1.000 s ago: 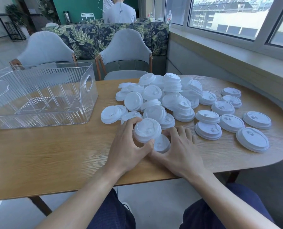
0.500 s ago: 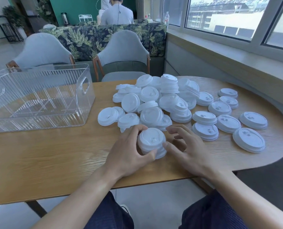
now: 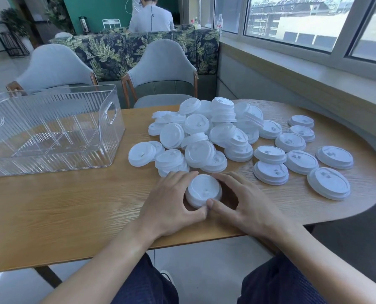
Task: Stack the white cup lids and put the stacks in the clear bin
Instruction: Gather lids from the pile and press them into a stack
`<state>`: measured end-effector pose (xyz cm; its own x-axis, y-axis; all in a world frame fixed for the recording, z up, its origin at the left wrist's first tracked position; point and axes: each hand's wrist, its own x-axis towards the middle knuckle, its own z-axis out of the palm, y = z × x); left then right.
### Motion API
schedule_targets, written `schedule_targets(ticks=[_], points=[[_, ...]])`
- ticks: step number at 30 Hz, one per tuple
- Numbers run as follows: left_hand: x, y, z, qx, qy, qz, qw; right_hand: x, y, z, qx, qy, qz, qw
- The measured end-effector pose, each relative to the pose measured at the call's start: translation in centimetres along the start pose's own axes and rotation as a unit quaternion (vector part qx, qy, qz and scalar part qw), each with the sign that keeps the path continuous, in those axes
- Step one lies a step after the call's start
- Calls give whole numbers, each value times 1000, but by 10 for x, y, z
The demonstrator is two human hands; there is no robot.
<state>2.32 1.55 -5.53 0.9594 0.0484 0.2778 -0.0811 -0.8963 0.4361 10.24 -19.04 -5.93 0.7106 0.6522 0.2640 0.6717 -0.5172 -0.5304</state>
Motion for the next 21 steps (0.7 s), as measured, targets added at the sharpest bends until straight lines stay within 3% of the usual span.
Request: schedule_targets(ticks=[21], points=[[4,-2,1,48,-23,10,999,1,-4,-1,-12,8,4,1000]])
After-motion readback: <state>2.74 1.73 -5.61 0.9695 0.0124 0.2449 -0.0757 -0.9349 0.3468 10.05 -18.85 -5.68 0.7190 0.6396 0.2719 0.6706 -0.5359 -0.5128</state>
